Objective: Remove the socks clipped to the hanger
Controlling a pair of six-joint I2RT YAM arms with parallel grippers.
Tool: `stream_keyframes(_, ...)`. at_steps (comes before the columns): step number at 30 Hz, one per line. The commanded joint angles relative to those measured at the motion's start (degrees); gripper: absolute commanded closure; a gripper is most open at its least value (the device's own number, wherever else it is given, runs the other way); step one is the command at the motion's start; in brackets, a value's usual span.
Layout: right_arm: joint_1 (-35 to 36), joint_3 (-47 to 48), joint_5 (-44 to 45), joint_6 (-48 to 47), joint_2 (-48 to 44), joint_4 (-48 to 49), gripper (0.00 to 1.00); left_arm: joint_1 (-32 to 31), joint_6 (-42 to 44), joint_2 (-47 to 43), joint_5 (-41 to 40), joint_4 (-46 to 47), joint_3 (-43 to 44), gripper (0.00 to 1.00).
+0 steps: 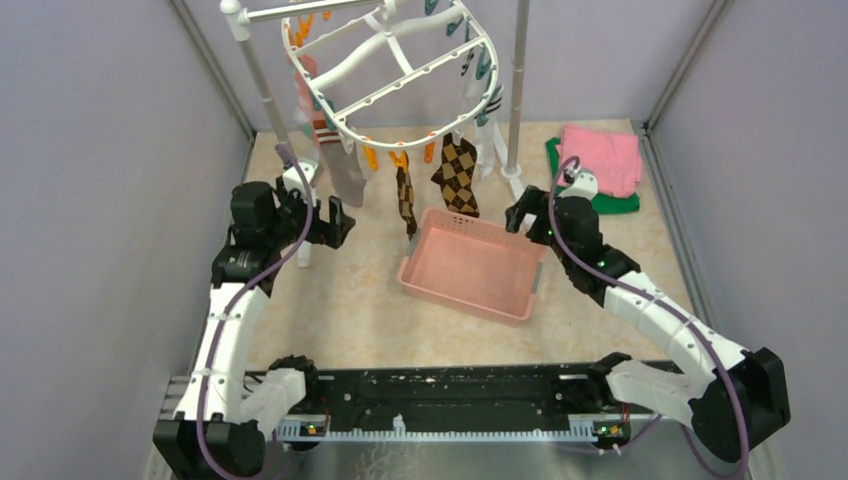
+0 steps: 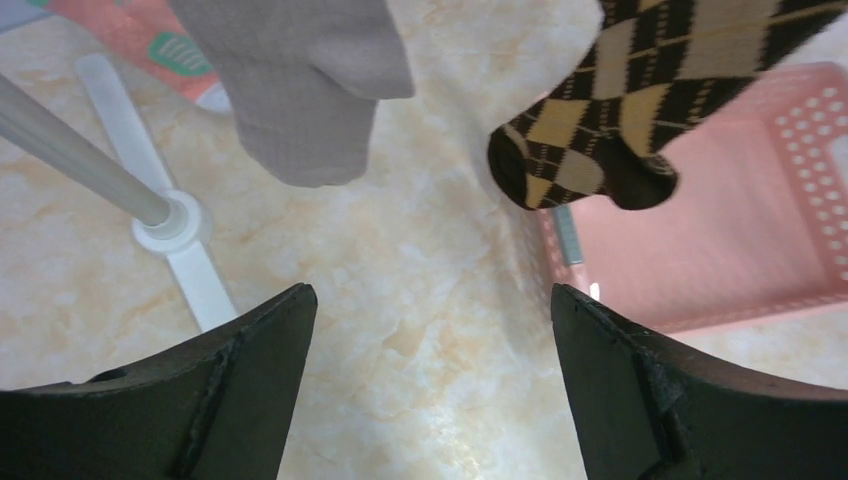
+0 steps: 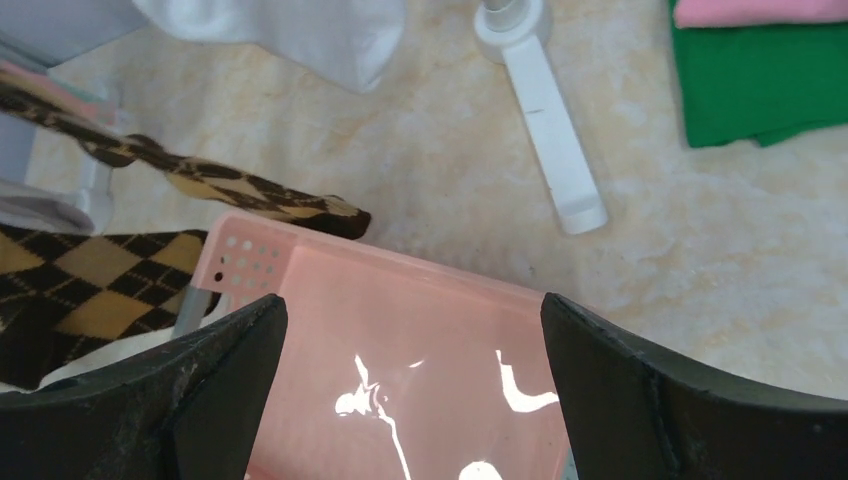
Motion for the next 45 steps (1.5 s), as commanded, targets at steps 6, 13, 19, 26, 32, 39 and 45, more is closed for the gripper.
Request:
stream_keyframes(6,-1.0,3.9,-3.3,2.1,-6.4,-4.9,0.01,0.2,-5.6,2.5,17.0,-4.9,15.4,0.10)
stream_keyframes(13,14.9,12.2,10.3,-5.0,0.7,-11.0,0.01,0.1,-7.0,7.8,18.2,-5.5,24.6,0.04)
stream_keyframes(19,17.2,18.0,10.2,-8.0,2.2,-9.6,0.01,0.2,-3.2,9.5,11.5,-8.4,27.3,0.01)
stream_keyframes(26,5.3,30.4,-1.2,-11.8,7.5,-10.3,0.01,0.2,-2.7,8.0,10.2,-9.0,26.1,0.01)
stream_keyframes(32,-0.3,45.5,-8.2,-12.4,17.7,-10.5,0.01,0.2,-2.9,8.2,9.6,-11.2,28.1,0.01)
stream_keyframes(39,-3.3,60.5,-13.0,-9.3,28.6,-11.5,0.01,0.2,-3.2,8.2,10.2,-13.0,29.0,0.02)
stream_keyframes(45,-4.3,69.1,-13.9,-8.5,35.4,-16.3,0.17,0.2,-2.6,8.4,9.8,-13.6,29.5,0.03)
